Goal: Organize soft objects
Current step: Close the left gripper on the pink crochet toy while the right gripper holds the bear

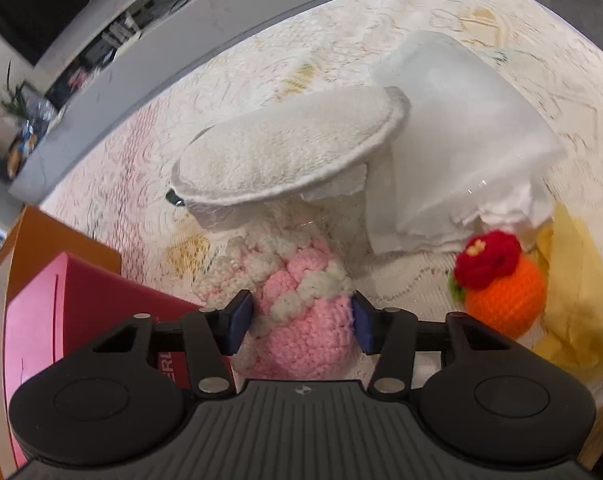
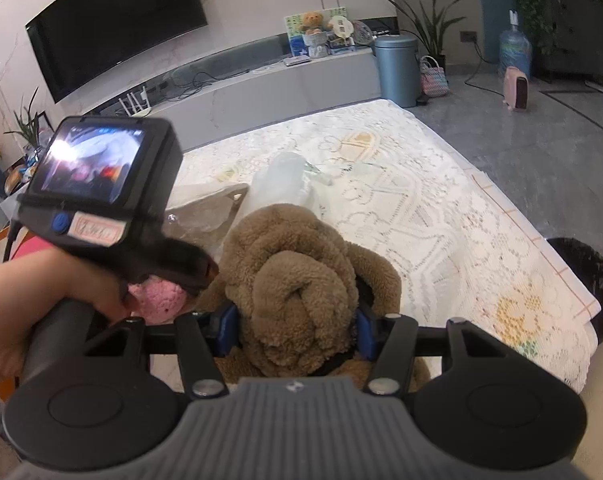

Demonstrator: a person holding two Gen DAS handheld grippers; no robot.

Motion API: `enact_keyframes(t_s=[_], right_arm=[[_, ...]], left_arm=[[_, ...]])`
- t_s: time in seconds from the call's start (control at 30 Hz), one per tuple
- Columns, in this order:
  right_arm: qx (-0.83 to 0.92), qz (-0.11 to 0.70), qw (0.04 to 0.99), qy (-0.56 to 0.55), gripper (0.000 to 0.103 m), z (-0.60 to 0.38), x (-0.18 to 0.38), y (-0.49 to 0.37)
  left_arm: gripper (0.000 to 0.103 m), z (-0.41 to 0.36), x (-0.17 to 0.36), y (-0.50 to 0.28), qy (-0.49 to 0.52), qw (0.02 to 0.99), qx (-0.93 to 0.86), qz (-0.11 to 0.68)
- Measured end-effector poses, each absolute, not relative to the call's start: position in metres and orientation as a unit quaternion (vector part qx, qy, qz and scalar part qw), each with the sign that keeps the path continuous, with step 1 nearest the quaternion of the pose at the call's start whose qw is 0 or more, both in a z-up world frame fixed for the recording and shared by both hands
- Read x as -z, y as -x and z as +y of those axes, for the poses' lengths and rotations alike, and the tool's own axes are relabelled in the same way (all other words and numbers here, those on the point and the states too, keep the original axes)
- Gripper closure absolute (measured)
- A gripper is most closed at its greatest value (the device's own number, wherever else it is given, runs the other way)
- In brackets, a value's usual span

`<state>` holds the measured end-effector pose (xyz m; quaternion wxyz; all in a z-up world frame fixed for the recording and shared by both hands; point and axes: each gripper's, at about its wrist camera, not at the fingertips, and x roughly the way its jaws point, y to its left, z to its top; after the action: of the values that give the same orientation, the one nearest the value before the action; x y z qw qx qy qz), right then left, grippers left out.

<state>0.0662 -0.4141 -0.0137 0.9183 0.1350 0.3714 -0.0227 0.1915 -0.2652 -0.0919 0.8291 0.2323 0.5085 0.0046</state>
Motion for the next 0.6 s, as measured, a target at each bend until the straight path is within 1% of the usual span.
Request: enact_keyframes(t_s=[0.03, 0.07, 0.13, 0.2, 0.4, 0.6], right_arm=[[0.024, 0.372, 0.918, -0.136, 0.047, -0.414, 0.014, -0.066], [0.023, 0.372, 0.918, -0.136, 0.047, -0.414, 0.014, -0.066], [0.019, 0.370, 0.919, -0.134, 0.047, -0.413, 0.013, -0.067], [0.016, 0.369, 0.920, -0.130, 0.047, -0.411, 0.012, -0.067], [0.013, 0.370, 0.920, -0.130, 0.047, -0.411, 0.013, -0.065], [0.011, 0.370, 0.921, -0.122, 0.047, -0.408, 0.011, -0.064]], left_arm=[[0.055, -0.266, 0.092, -0.191, -0.232, 0.829, -0.007, 0.508], [0.058, -0.266, 0.091, -0.190, -0.233, 0.829, -0.010, 0.508], [0.070, -0.266, 0.088, -0.188, -0.230, 0.833, -0.005, 0.504], [0.078, -0.267, 0.080, -0.182, -0.231, 0.837, 0.008, 0.497], [0.080, -0.235, 0.050, -0.159, -0.135, 0.853, 0.039, 0.503], [0.080, -0.210, 0.011, -0.122, -0.097, 0.868, 0.128, 0.469]])
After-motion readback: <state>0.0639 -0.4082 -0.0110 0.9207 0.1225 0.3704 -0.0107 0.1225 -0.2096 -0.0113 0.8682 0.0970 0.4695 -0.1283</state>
